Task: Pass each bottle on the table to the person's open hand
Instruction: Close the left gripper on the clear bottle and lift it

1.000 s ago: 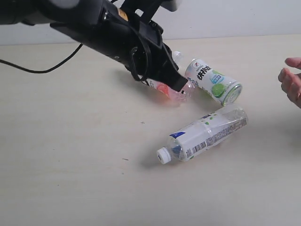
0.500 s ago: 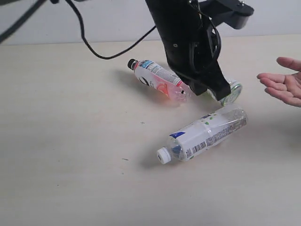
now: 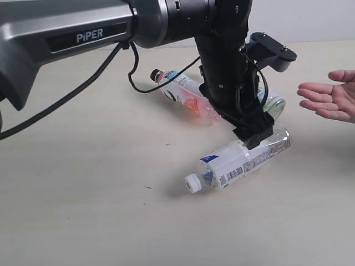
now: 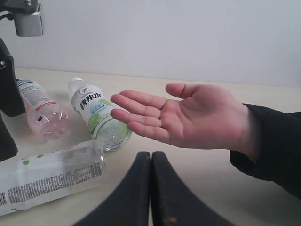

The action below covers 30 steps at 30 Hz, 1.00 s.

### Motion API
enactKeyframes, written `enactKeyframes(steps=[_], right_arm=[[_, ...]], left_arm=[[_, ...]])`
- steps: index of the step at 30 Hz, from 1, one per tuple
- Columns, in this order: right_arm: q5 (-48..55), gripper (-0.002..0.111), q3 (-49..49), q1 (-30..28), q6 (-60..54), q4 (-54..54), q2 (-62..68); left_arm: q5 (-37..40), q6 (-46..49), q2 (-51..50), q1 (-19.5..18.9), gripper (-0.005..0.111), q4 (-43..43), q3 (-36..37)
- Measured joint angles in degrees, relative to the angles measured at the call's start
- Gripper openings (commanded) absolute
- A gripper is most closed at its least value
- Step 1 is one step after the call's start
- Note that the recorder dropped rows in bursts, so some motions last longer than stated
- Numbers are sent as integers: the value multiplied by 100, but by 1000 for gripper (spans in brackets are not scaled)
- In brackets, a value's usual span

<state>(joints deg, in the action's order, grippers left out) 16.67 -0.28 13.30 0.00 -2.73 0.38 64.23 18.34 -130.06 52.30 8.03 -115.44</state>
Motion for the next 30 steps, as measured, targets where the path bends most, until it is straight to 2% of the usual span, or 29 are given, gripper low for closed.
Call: enactKeyframes(steps=[26, 30], right_arm=[[0, 0, 0, 0, 0, 0, 0], [0, 0, 0, 0, 0, 0, 0]], left_arm=[[14, -12, -870, 0, 83, 115, 0], [14, -12, -881, 0, 78, 115, 0]])
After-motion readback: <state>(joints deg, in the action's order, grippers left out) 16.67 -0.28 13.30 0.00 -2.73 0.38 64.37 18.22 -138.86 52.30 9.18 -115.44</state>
